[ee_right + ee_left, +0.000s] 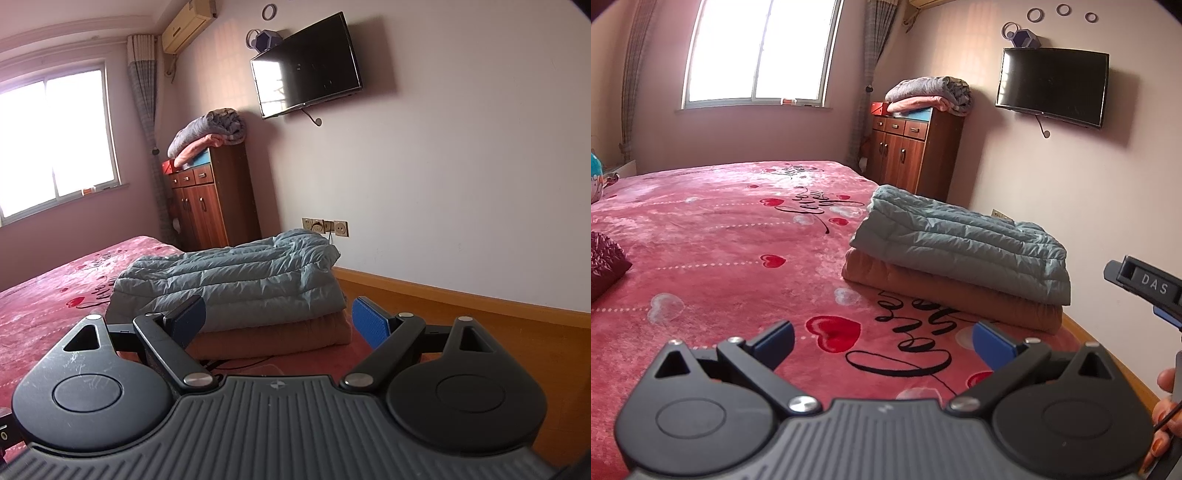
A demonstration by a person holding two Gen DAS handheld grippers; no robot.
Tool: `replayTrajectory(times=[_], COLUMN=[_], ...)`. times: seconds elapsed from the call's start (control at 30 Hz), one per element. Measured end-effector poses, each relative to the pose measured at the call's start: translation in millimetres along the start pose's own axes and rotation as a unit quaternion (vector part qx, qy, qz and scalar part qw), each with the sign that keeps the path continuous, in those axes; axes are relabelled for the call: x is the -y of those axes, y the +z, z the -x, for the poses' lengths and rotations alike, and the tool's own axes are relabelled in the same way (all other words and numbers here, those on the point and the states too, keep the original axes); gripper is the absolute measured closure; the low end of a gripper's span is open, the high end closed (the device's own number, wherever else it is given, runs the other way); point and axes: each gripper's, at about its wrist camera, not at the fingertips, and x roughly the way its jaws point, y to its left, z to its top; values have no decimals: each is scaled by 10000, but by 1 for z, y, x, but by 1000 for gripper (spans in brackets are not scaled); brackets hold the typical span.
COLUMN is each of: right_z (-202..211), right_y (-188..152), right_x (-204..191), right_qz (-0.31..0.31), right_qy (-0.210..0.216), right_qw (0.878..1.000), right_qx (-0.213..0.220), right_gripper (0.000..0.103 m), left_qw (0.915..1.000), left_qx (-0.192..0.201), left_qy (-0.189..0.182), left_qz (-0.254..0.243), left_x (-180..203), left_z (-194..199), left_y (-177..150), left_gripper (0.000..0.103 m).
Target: Fold large clothes
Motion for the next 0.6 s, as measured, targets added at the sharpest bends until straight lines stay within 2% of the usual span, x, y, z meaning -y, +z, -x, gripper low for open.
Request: replayTrajectory(times=[0.6], right_z=[-4], right_y=[-6], right_x=[2], right_qz=[-84], right_qy=[-133], right_qw=[9999], right_qx=[-28], right_gripper=[0], left_qw=[9999], left_qx=[-50], left_qy=[-83], left_qz=[-96], left_x=[12], left_z=[-15], left_y=[-2], left_gripper=[1])
